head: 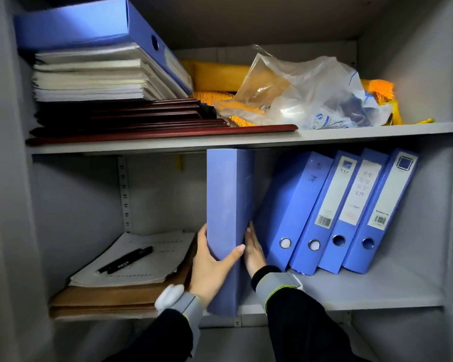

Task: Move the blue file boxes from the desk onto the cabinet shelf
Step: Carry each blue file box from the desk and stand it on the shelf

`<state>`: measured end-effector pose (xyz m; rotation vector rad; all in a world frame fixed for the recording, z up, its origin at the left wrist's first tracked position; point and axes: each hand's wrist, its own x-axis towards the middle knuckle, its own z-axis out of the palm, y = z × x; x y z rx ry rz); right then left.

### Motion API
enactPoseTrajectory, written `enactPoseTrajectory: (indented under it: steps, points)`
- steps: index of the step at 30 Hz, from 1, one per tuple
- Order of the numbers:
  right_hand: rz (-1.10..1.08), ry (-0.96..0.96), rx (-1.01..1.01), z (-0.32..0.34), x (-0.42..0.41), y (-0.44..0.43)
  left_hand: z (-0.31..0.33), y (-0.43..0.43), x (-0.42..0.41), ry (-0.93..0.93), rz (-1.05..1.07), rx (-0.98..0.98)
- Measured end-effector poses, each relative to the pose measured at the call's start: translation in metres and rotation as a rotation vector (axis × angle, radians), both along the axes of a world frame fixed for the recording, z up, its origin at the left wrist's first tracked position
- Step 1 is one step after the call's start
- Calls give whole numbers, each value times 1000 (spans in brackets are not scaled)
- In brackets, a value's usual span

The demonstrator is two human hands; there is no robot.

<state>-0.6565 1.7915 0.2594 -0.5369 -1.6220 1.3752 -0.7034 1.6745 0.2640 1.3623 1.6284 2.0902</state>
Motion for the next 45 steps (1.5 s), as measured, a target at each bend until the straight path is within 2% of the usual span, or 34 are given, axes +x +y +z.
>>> enactPoseTrajectory:
  steps: [3, 8, 12, 19, 25, 27, 30, 31, 33, 37, 40, 45]
  points:
    - [25, 19, 80, 16, 11, -5, 2, 16, -4, 11, 28, -20]
    - [-20, 33, 165, 36, 45, 10, 2, 58, 3, 66, -29, -87]
    - [28, 90, 220, 39, 70, 21, -1, 84, 5, 112, -60, -177]
    - [-247, -73, 263, 28, 90, 50, -3, 115, 4, 271, -77, -300]
    - [-287, -110, 344, 21, 101, 69, -5, 135, -9, 224, -56, -299]
    - [-375, -52, 326, 22, 116, 78, -7, 141, -11, 171, -41, -291]
    - [-752, -147, 413, 18, 148, 100, -8, 148, -12, 136, -14, -297]
    - [-860, -198, 396, 15, 161, 109, -8, 151, -12, 132, -7, -301]
    - [-917, -256, 268, 6, 181, 126, -10, 154, -10, 121, 2, -291]
    - [-742, -280, 5, -15, 196, 149, -11, 159, -15, 83, -43, -305]
    - [-625, -207, -22, -27, 193, 156, -7, 162, -20, 23, -140, -384]
    - [-720, -197, -23, -31, 186, 157, -1, 164, -25, -51, -225, -458]
